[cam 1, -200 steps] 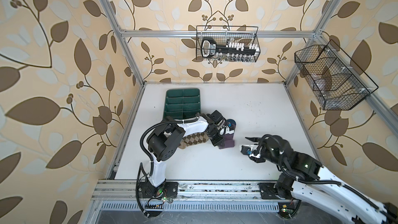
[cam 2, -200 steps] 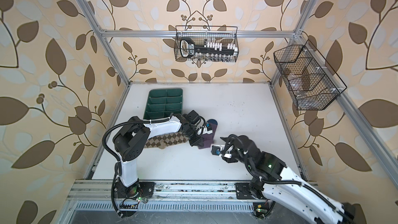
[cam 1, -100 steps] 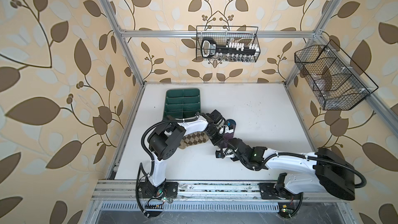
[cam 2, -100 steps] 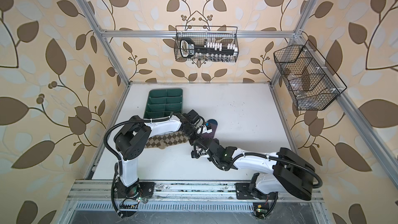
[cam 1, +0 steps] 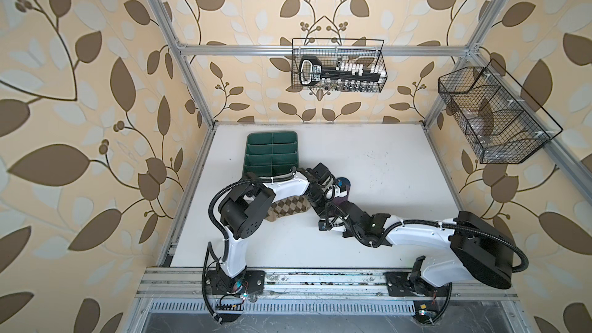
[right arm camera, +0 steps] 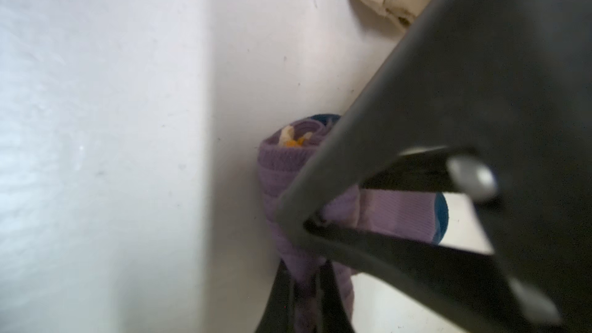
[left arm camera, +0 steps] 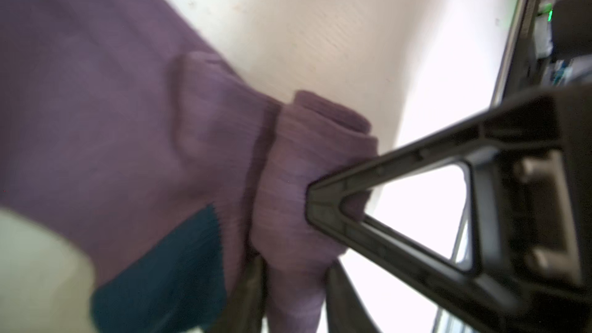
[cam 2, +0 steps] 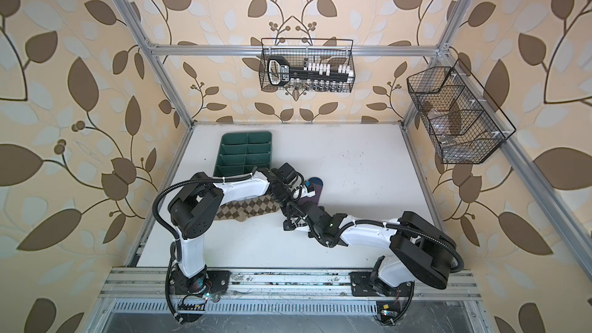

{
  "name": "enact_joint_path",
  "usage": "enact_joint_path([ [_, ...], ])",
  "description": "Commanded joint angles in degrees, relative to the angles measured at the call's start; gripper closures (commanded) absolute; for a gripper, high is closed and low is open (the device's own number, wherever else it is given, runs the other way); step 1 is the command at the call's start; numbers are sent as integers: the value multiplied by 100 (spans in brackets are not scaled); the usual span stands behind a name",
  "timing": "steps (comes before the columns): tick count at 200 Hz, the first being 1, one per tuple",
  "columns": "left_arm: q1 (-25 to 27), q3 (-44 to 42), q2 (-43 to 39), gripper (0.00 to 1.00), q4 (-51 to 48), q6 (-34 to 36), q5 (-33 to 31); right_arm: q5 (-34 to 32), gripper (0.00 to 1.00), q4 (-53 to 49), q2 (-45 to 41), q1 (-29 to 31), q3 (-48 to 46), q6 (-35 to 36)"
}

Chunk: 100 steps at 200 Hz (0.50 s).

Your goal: Roll the socks

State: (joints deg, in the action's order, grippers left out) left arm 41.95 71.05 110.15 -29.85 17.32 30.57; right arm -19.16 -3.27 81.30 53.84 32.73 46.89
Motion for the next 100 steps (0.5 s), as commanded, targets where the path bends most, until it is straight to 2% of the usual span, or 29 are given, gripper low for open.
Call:
enact_joint_path([
  [1,15,-183,-528,52,-35,-96,-416,335,100,-579,-130,-62,91,-213],
  [29,15,-427,-1188,44,244,-290,-836,686,100,-969,-83,-214,303,-415],
  [56,15,-868,-2063,42,603,-491,-1758,1279,100,-1920,98,-442,751,-522],
  [71,15,-1280,-2829,42,970,-698,-2632,1660,100,-2372,205,-675,1040,-564],
  [78,15,-1504,-3254,38,1170,-780,-3137,1869,100,-2511,259,-772,1165,-595],
  [100,11,-1894,-4136,32,1347,-1003,-5286,2457,100,-2927,503,-1043,1526,-616],
])
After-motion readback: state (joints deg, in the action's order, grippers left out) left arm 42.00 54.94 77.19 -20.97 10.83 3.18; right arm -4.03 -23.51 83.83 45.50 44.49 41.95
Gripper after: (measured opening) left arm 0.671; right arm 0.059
